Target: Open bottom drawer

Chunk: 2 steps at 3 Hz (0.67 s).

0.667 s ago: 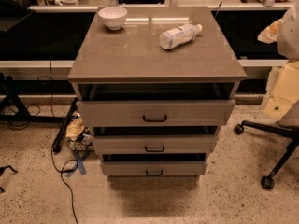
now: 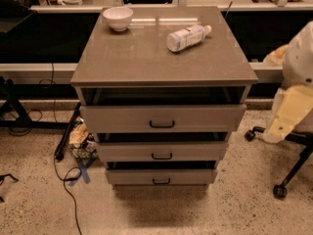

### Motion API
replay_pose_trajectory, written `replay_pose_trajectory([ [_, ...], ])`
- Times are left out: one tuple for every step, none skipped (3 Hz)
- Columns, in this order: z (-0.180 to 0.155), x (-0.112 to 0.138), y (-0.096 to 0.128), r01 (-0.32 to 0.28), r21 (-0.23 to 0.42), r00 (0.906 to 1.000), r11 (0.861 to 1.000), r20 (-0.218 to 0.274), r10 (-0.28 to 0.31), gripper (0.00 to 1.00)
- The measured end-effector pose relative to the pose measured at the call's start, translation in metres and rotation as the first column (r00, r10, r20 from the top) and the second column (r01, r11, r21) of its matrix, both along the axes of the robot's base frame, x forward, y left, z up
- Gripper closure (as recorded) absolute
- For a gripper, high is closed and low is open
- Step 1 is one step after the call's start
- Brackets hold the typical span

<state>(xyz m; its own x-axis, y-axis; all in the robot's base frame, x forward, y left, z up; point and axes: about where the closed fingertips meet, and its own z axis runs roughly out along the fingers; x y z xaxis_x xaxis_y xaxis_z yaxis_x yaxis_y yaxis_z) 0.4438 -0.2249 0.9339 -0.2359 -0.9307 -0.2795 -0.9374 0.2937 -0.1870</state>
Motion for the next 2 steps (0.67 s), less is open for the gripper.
replay_pose_trajectory([
  [-0.086, 0.002, -0.012, 0.031, 0.151, 0.9938, 0.988, -0.111, -0.014, 0.0],
  [-0.171, -0.009, -0.01, 0.077, 0.29, 0.9705, 0.954, -0.241, -0.005, 0.0],
])
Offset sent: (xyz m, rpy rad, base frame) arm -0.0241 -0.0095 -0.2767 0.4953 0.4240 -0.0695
